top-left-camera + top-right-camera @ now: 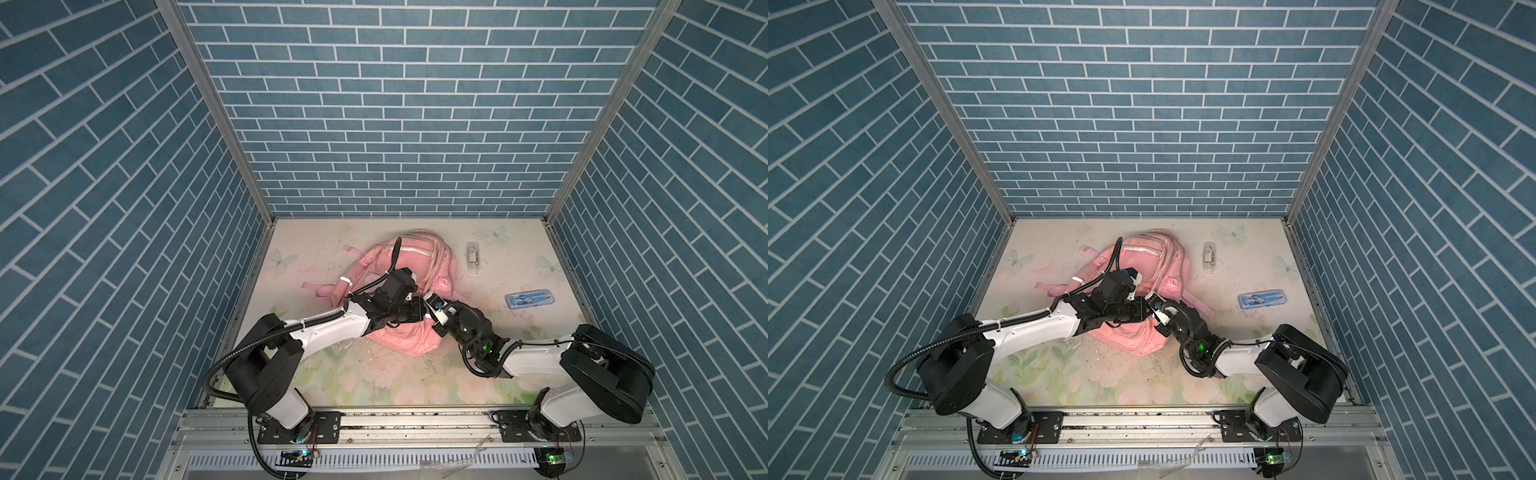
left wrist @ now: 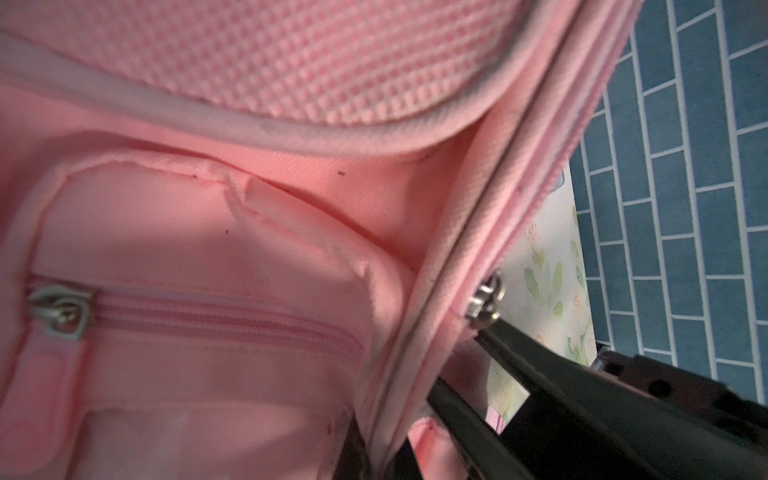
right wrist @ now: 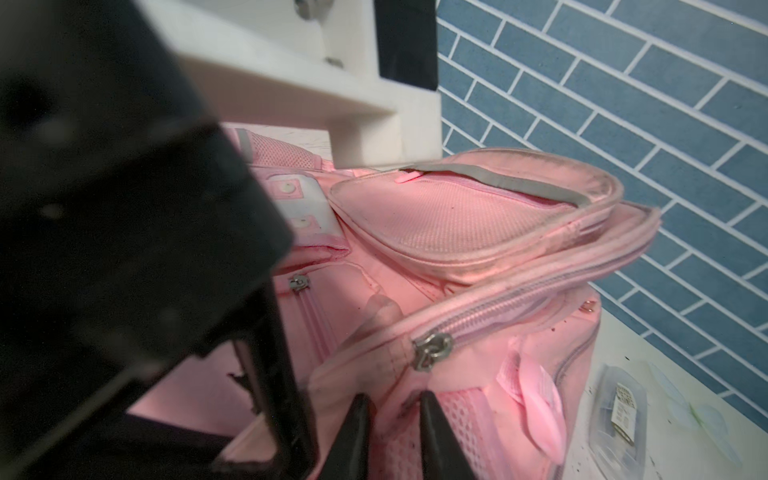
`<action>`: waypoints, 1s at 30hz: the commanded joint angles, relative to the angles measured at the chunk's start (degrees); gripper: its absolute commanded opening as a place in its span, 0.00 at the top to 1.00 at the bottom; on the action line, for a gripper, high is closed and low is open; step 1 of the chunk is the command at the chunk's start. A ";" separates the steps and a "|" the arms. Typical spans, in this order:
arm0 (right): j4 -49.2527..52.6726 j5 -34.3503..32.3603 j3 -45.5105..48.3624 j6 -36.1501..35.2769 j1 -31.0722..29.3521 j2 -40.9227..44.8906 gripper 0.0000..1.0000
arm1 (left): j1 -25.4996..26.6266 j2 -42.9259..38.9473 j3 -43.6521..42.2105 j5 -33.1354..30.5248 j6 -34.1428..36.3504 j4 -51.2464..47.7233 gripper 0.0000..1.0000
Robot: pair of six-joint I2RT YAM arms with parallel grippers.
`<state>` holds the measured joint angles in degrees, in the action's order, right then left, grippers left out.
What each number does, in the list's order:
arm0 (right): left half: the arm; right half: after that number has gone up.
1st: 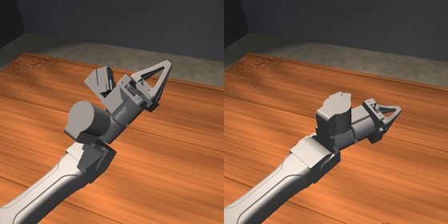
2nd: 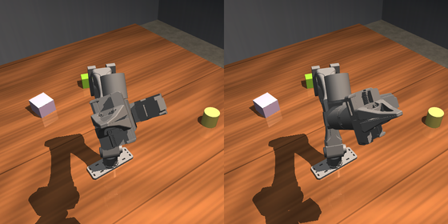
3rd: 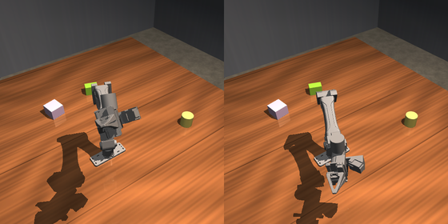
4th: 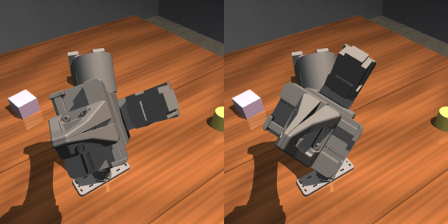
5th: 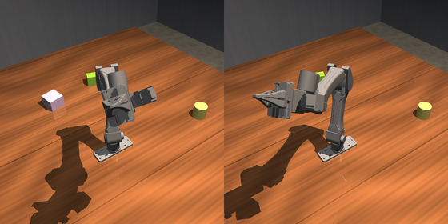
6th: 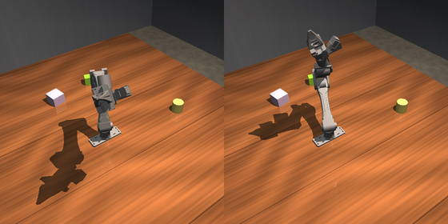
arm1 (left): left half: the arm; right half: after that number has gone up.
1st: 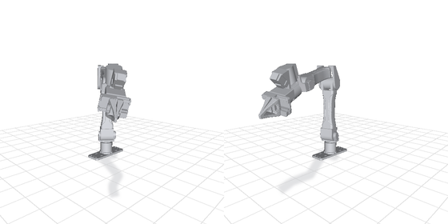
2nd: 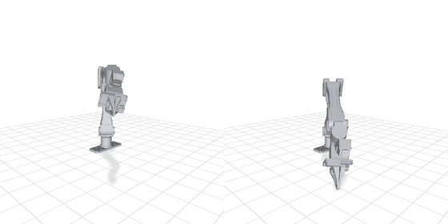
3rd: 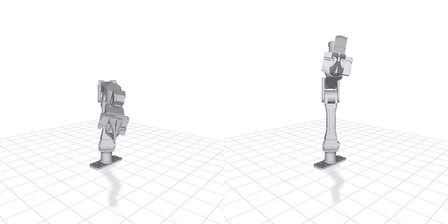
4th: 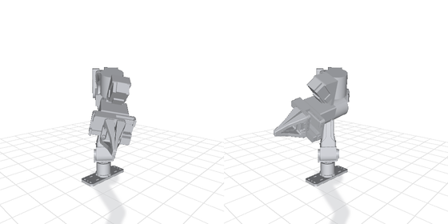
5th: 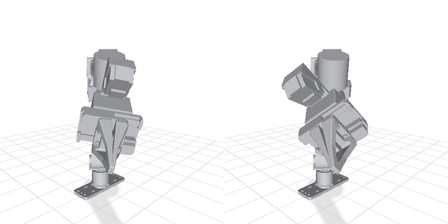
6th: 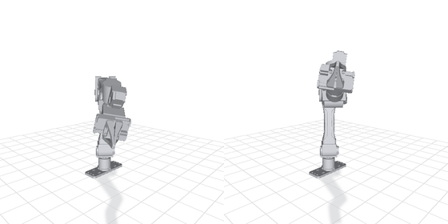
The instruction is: Pack the student bag
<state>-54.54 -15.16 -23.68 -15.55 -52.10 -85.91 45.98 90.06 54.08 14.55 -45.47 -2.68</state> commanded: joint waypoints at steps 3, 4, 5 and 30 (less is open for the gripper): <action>-3.16 -4.29 -1.57 0.01 0.21 -0.39 0.88 | 1.09 -1.03 2.98 2.20 0.36 5.27 1.00; -3.04 -4.06 -1.38 0.25 0.17 -0.06 0.89 | 1.04 -1.11 3.08 2.03 0.53 4.91 1.00; -2.82 -3.69 -1.28 0.26 0.17 0.35 0.90 | 1.16 -1.15 3.04 1.88 0.77 4.51 1.00; 18.68 19.22 -6.87 10.06 18.74 6.19 1.00 | -0.02 -6.85 4.80 -8.23 27.97 -23.36 1.00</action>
<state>-38.94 5.91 -27.66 -8.69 -37.39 -79.59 46.37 86.11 57.10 9.89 -25.78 -19.86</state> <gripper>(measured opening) 0.077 0.089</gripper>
